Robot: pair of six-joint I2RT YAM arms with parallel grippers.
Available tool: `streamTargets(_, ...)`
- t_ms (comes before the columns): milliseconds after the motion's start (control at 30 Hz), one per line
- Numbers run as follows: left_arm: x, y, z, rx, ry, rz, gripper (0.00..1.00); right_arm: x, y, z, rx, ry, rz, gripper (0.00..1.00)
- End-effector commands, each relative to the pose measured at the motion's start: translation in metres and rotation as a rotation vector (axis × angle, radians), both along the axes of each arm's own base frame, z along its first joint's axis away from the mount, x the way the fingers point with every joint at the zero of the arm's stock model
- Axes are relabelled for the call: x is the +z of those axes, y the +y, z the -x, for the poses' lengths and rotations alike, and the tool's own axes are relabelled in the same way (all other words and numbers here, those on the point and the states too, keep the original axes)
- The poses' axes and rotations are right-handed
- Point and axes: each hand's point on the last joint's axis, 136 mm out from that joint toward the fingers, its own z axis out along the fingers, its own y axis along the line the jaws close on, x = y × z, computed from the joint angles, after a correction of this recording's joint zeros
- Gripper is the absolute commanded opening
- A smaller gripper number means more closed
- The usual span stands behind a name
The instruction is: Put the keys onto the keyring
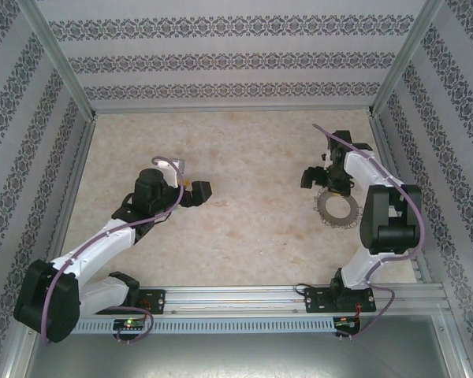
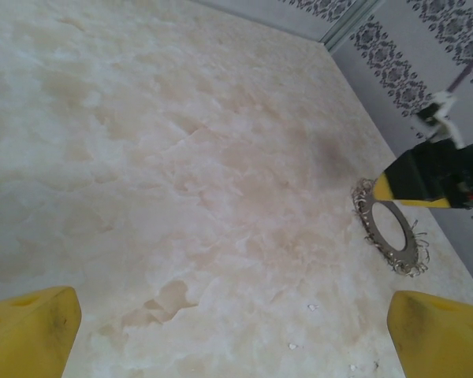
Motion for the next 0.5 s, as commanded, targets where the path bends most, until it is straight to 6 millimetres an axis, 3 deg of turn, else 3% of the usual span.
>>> streamTargets(0,0.008,-0.001,0.004,-0.017,-0.042,-0.007,1.0,-0.009,0.007,-0.004,0.01,0.03,-0.025,0.98)
streamTargets(467,0.012,0.004,0.008,-0.005,-0.059,-0.026,1.0,-0.035,0.017,0.001,0.015,0.113,-0.091,0.98)
